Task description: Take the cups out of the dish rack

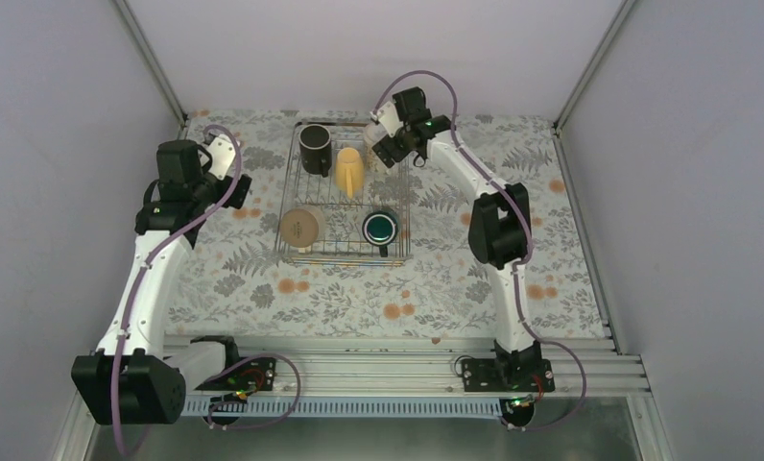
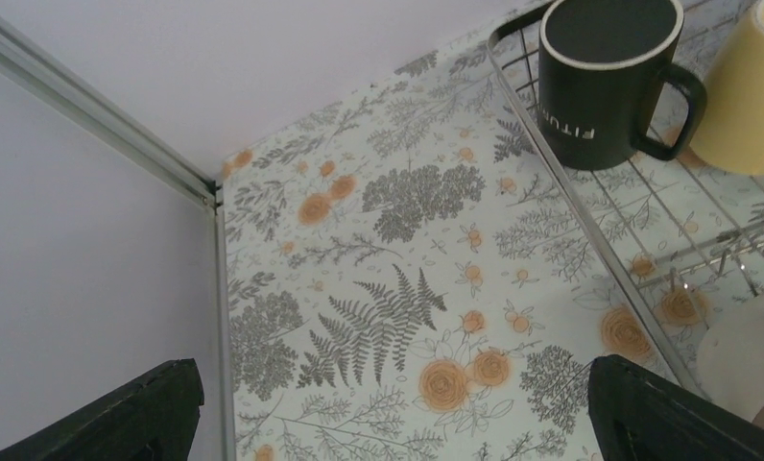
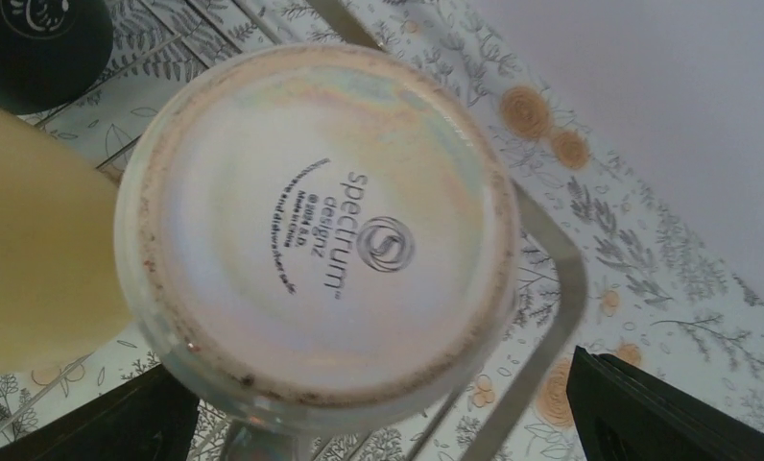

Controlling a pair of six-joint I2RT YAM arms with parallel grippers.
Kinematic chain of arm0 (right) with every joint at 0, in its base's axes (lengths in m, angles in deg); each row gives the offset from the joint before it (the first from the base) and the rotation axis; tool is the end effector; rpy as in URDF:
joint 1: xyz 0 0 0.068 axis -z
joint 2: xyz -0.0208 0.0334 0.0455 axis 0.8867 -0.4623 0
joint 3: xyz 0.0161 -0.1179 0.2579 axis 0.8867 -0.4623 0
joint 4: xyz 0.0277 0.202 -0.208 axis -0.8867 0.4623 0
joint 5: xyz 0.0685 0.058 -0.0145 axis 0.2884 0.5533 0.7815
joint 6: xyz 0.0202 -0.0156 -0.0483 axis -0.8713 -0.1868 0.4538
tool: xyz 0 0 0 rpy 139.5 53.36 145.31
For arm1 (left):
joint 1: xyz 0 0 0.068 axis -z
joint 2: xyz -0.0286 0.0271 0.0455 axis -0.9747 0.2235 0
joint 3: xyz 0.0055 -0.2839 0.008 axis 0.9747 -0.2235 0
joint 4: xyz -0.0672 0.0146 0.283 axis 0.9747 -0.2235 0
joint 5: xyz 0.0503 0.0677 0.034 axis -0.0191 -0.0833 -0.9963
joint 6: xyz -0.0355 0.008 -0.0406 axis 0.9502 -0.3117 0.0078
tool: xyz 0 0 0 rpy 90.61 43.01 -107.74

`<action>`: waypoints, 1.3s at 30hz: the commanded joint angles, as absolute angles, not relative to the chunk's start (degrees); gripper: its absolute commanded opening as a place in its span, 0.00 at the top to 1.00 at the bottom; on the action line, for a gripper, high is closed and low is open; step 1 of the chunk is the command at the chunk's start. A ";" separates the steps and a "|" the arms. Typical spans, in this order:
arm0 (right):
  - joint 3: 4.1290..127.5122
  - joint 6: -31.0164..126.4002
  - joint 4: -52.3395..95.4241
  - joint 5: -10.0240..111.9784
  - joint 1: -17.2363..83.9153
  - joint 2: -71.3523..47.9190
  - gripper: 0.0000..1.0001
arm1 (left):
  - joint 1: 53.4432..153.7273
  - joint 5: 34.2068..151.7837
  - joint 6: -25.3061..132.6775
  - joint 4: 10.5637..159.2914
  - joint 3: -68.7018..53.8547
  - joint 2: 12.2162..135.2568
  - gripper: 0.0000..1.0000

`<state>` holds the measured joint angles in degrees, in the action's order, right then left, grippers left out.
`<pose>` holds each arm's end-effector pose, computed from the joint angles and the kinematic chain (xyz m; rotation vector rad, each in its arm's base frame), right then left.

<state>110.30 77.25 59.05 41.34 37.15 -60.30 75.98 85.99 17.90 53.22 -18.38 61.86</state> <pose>0.5005 0.2353 0.2572 -0.9633 2.2003 -0.0210 0.2697 0.0044 0.3505 0.4406 2.0911 0.2372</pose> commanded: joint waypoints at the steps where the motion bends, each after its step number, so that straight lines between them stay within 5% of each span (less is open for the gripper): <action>1: 113.22 75.59 60.91 39.79 36.21 -62.84 0.02 | 76.03 84.23 16.35 52.92 -20.70 60.63 0.00; 11: 112.16 72.61 61.68 39.94 35.97 -63.77 0.08 | 76.05 84.47 16.07 52.98 -22.65 59.44 0.00; 18: 111.71 72.02 60.07 40.39 35.92 -64.37 0.33 | 76.03 87.66 17.07 53.12 -22.89 57.65 0.00; 22: 112.18 72.34 61.52 43.12 35.94 -64.97 0.38 | 76.03 88.73 17.37 51.51 -21.59 59.04 0.00; 28: 111.27 72.64 63.08 44.73 36.10 -64.63 0.69 | 76.03 88.45 17.93 52.22 -21.62 59.73 0.00; 32: 109.66 72.87 62.47 45.38 36.40 -63.40 0.73 | 76.27 89.85 19.03 52.22 -20.73 59.98 0.00; 39: 110.46 72.67 63.43 49.94 37.21 -60.96 0.96 | 77.25 89.74 18.35 59.11 -23.89 54.08 0.00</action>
